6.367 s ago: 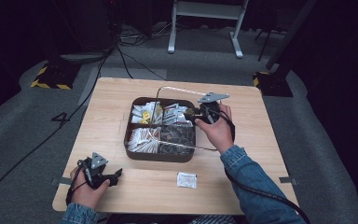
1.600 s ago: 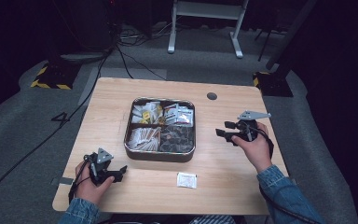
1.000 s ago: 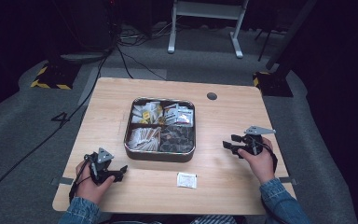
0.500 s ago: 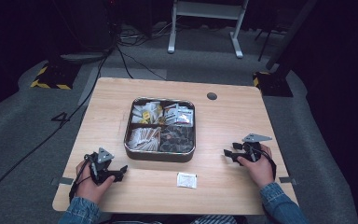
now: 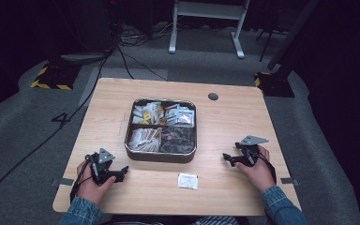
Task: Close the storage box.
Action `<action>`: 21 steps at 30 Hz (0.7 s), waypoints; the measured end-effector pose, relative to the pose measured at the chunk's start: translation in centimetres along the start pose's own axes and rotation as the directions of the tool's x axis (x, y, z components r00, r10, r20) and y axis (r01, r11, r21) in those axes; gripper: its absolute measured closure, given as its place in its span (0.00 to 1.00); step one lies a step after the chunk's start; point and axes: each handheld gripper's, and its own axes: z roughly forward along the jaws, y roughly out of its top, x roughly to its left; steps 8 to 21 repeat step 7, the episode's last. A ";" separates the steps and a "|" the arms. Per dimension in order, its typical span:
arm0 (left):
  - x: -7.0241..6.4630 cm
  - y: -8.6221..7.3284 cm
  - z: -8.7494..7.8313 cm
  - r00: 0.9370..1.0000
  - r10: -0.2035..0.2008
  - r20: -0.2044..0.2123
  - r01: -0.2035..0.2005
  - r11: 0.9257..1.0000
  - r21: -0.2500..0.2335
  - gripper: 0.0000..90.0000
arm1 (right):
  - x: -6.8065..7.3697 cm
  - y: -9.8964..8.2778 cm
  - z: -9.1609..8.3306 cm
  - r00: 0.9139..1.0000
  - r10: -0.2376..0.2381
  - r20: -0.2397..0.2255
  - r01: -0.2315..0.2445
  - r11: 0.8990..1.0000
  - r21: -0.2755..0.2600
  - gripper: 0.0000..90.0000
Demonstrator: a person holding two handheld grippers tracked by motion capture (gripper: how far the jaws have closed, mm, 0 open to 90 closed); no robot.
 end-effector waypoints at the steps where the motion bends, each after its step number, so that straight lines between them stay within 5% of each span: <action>1: 0.0 0.0 0.0 1.000 0.000 0.000 0.000 1.000 0.000 0.16 | 0.0 0.0 0.0 1.000 0.000 -0.002 0.000 1.000 0.000 0.21; 21: 0.0 0.0 0.0 1.000 0.000 -0.003 0.000 1.000 -0.003 0.16 | -0.1 0.4 0.5 1.000 0.008 0.007 -0.008 1.000 0.000 0.21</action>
